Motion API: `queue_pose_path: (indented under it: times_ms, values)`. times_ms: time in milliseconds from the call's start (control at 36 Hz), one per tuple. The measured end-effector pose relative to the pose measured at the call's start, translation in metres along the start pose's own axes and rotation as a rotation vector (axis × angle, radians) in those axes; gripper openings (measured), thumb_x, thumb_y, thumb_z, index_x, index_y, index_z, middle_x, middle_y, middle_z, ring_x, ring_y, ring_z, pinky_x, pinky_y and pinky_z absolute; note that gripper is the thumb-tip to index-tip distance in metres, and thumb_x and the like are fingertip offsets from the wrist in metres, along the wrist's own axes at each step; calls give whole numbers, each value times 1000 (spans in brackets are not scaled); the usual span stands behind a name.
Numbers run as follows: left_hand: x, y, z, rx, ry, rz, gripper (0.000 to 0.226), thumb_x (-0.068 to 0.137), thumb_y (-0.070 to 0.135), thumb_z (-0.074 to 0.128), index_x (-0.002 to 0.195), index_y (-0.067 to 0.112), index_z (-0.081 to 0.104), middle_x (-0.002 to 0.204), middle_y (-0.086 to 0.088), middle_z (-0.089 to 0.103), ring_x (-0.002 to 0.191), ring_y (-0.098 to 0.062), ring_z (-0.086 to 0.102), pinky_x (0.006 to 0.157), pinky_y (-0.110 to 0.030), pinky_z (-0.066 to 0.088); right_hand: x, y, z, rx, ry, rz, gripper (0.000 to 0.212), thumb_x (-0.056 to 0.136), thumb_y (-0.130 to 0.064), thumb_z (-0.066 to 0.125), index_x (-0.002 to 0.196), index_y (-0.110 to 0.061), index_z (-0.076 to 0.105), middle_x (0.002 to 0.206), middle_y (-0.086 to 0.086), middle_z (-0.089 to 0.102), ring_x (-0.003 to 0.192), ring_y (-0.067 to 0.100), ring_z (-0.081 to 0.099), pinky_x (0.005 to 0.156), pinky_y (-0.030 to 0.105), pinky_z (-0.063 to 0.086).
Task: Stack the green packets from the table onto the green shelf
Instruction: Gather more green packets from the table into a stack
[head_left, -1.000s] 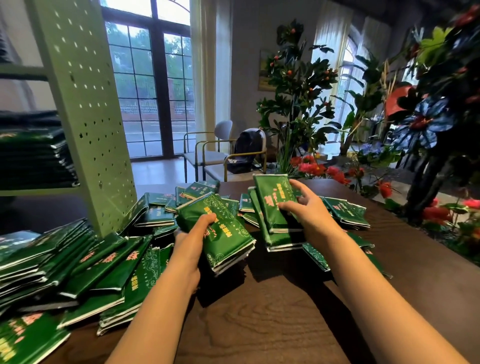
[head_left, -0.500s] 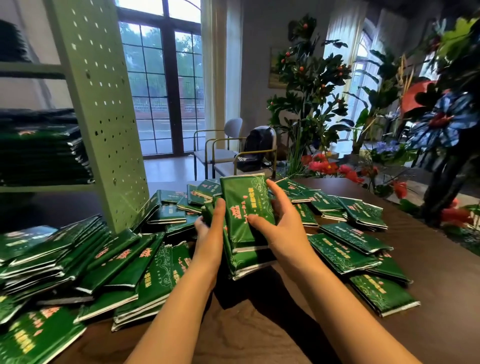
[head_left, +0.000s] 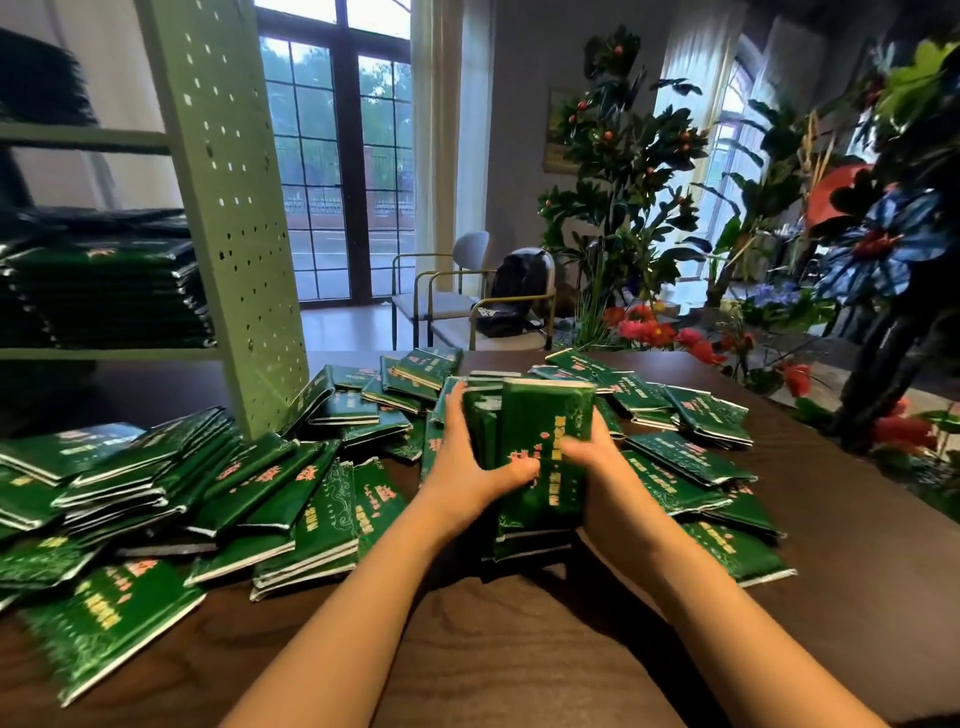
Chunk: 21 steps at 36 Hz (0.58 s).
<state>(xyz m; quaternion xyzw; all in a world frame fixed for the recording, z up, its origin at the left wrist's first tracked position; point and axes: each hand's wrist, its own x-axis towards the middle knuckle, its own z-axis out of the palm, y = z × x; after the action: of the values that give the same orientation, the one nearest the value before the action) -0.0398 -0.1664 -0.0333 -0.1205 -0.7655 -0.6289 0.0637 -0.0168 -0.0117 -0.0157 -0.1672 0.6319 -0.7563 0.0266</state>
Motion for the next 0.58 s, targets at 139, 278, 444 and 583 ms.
queue_pose_path:
  times_ms: [139, 278, 444, 583]
  values:
    - [-9, 11, 5, 148, -84, 18, 136, 44, 62, 73, 153, 27, 1, 155, -3, 31, 141, -20, 34, 117, -46, 29, -11, -9, 2, 233, 11, 192, 61, 74, -59, 40, 106, -16, 68, 101, 10, 73, 86, 20, 71, 77, 34, 57]
    - [-29, 11, -6, 132, -120, 5, 136, 45, 59, 77, 154, 26, 3, 152, -2, 37, 137, -18, 40, 116, -43, 32, -20, -7, 17, 182, -11, 146, 58, 73, -62, 37, 99, -21, 71, 97, 8, 74, 87, 20, 71, 75, 31, 58]
    - [-57, 11, -19, 67, -87, 122, 97, 60, 19, 77, 140, 30, 24, 123, 9, 56, 105, 11, 58, 83, -7, 46, -24, -5, 40, 222, -49, 17, 48, 87, -57, 46, 108, -21, 68, 110, 9, 70, 100, 22, 67, 83, 32, 56]
    - [-77, 13, -38, 22, -43, 170, 91, 51, 34, 73, 132, 32, 32, 117, 16, 58, 102, 15, 59, 81, -5, 45, -18, 3, 64, 179, -23, 3, 86, 70, -64, 60, 141, -19, 41, 134, 10, 56, 122, 27, 55, 104, 49, 42]
